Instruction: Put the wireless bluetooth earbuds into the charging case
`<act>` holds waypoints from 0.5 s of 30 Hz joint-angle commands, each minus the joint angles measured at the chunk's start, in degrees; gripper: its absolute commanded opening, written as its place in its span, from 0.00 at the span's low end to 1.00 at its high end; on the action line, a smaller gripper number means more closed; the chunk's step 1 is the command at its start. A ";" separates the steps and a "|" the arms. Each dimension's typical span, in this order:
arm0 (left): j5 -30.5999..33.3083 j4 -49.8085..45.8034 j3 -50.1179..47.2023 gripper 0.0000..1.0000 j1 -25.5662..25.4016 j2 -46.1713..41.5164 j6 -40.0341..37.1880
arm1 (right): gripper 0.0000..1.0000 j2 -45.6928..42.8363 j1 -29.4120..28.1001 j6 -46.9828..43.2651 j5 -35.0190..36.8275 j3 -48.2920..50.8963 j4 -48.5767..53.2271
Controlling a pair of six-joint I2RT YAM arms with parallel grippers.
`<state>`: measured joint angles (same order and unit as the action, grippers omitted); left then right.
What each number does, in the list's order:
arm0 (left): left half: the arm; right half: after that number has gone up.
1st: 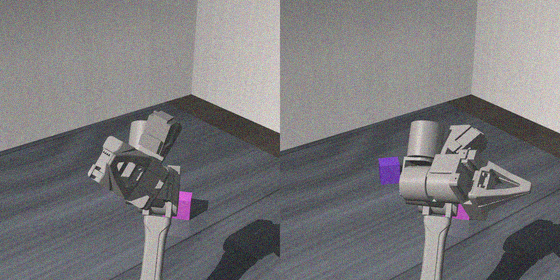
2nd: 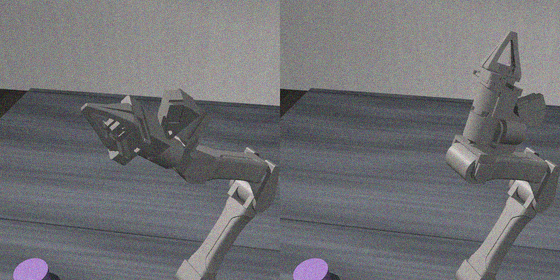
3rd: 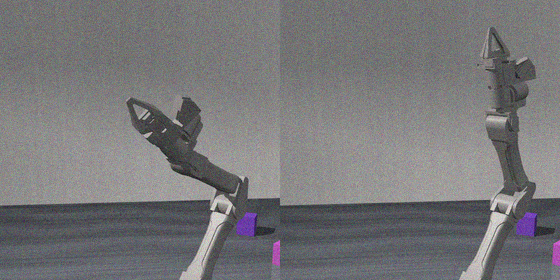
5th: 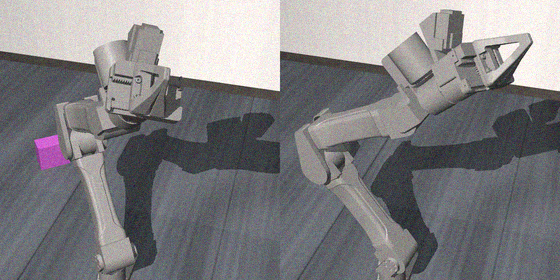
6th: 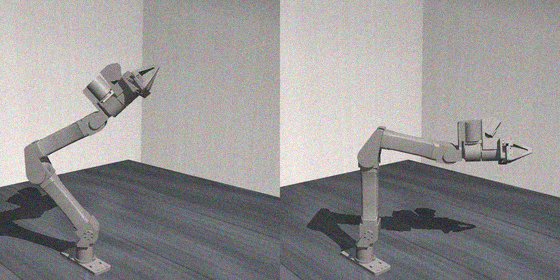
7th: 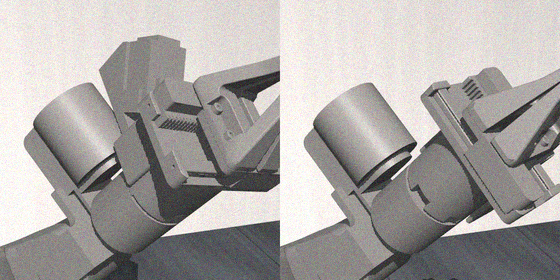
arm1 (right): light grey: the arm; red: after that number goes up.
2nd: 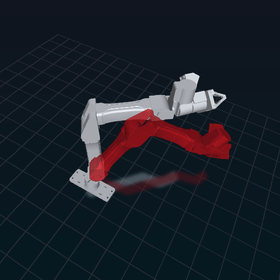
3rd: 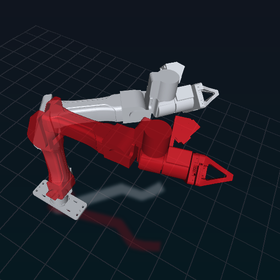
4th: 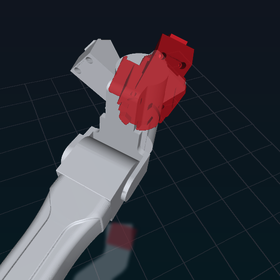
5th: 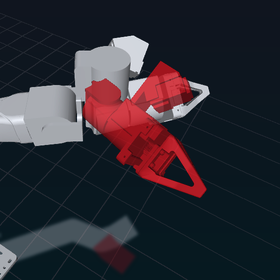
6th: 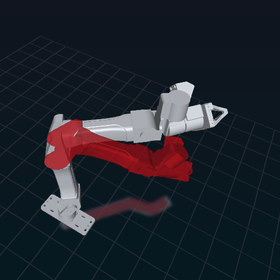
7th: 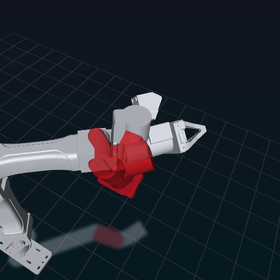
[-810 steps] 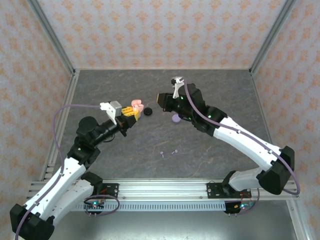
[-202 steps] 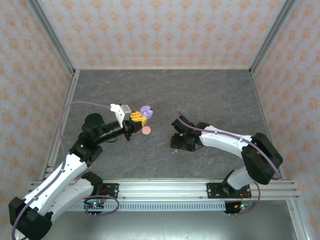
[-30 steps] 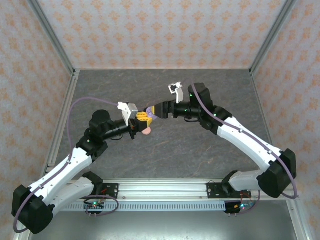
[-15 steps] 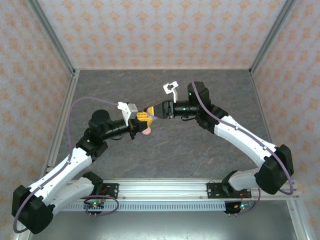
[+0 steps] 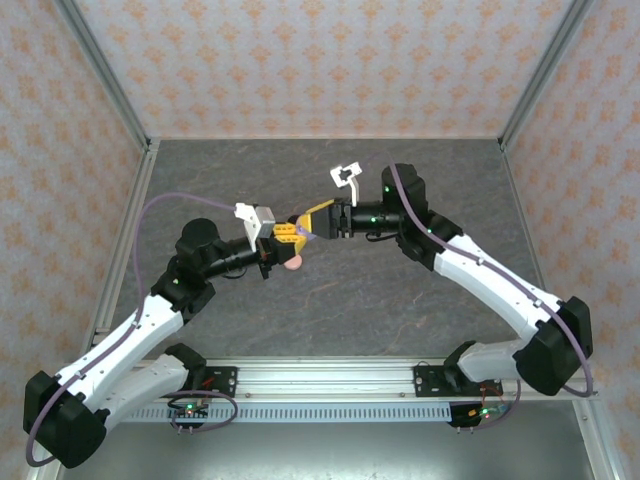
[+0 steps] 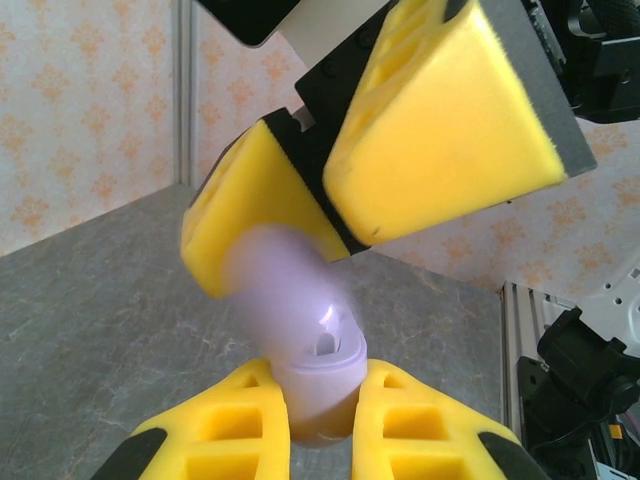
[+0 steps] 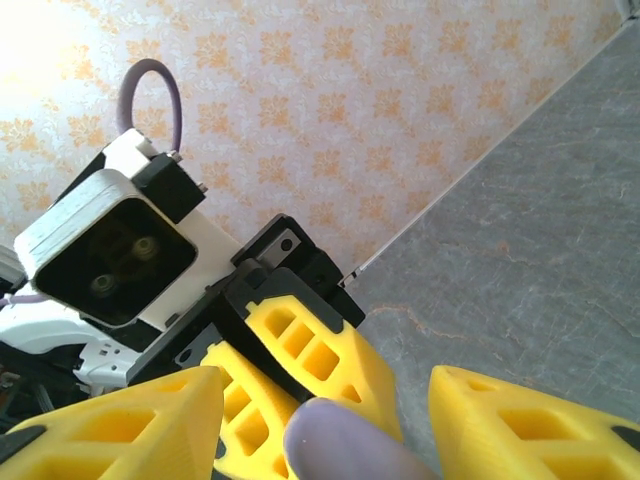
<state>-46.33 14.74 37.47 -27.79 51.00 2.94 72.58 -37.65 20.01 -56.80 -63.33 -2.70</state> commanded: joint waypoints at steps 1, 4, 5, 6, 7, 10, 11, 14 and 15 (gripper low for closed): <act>0.62 -0.15 0.92 0.07 -0.04 -0.30 -0.63 | 0.56 -3.38 -0.23 -2.45 -0.72 0.97 -3.64; 0.95 -0.24 0.87 0.07 -0.07 -0.38 -0.48 | 0.57 -3.67 -0.23 -3.94 1.28 0.52 -0.12; 1.21 -0.32 0.93 0.07 -0.06 -0.24 -0.40 | 0.57 -3.75 -0.23 -4.89 2.62 0.04 1.94; 1.67 -0.52 1.02 0.07 0.00 -0.29 -0.39 | 0.57 -3.92 -0.23 -5.61 4.37 -0.35 3.79; 2.18 -0.95 1.10 0.07 -0.04 -0.14 -0.35 | 0.58 -4.17 -0.20 -6.67 7.38 -0.87 6.54; 3.65 -3.35 1.63 0.06 -0.05 0.96 -0.48 | 0.60 -4.45 0.53 -8.20 18.67 -2.28 13.99; 4.40 -4.12 1.73 0.05 0.00 1.60 -0.47 | 0.62 -5.95 1.12 -7.71 23.20 -2.27 15.73; 7.51 -5.92 1.99 0.04 0.06 4.25 -0.05 | 0.68 -8.01 3.40 -5.74 31.87 -0.79 18.05; 8.46 -6.26 2.07 0.04 0.10 5.51 0.13 | 0.71 -8.67 3.97 -5.12 34.87 -0.14 18.47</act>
<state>-41.74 10.90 37.80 -27.86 54.48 2.98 67.42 -35.22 14.46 -34.59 -63.51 11.90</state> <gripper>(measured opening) 0.130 0.699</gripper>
